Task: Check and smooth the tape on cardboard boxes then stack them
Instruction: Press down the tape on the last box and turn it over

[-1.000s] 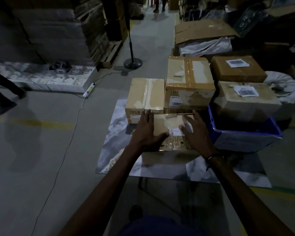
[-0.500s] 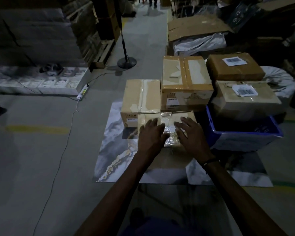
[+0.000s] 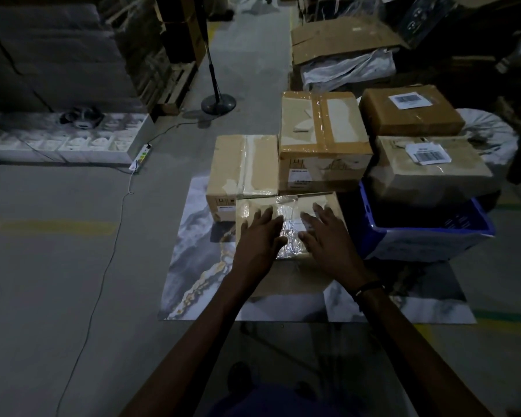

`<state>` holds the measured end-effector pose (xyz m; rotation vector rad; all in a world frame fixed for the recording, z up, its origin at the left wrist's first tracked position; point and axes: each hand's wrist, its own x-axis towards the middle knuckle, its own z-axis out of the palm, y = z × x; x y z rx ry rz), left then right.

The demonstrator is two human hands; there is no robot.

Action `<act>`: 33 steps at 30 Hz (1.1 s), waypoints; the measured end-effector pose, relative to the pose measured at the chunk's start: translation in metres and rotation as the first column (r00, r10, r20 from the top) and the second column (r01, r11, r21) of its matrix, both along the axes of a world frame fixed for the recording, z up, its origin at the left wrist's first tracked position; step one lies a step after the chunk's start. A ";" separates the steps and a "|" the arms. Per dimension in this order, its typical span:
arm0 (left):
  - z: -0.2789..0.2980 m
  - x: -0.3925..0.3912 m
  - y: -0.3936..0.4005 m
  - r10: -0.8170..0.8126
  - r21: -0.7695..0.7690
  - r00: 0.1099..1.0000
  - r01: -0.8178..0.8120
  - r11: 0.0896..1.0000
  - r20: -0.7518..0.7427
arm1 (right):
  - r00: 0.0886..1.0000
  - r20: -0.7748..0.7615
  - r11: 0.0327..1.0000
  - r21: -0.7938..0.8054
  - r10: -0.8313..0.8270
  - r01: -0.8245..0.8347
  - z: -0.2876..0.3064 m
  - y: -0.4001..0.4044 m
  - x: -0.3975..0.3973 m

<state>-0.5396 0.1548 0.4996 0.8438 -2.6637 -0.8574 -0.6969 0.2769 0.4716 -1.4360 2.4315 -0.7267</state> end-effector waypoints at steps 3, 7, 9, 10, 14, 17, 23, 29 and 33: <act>0.007 -0.008 0.004 0.008 -0.075 0.997 -0.002 0.997 0.081 | 1.000 -0.020 1.000 -0.015 0.005 -0.005 0.005 -0.001 0.002; 0.013 -0.018 0.001 -0.006 -0.141 0.979 0.035 0.989 0.202 | 0.991 -0.132 0.999 0.035 0.009 -0.004 0.004 -0.005 0.004; 0.013 -0.018 -0.003 -0.026 -0.152 0.978 0.059 0.987 0.209 | 0.993 -0.115 0.998 0.053 0.022 -0.016 0.003 -0.005 0.001; 0.013 -0.016 -0.005 -0.033 -0.147 0.983 0.060 0.987 0.182 | 0.995 -0.091 0.998 0.061 0.033 -0.028 0.004 -0.004 -0.002; 0.015 -0.001 -0.004 0.032 -0.032 0.999 -0.033 0.999 -0.024 | 0.996 0.001 0.995 0.033 0.092 -0.092 0.007 0.002 -0.010; 0.015 0.007 0.004 0.014 -0.049 0.999 -0.017 0.999 -0.049 | 0.996 0.021 0.996 0.013 0.086 -0.087 0.002 0.005 -0.010; -0.011 0.005 0.003 0.074 -0.094 0.996 -0.069 0.993 0.055 | 0.988 -0.123 0.995 0.064 0.089 -0.082 -0.004 0.000 -0.007; -0.024 0.007 -0.003 0.073 -0.097 0.995 -0.066 0.993 0.071 | 0.968 -0.241 0.995 0.086 0.066 -0.046 -0.007 0.003 0.002; -0.024 0.006 -0.001 0.087 -0.114 0.993 -0.077 0.990 0.080 | 0.961 -0.278 0.998 0.057 0.007 0.009 -0.007 0.005 0.012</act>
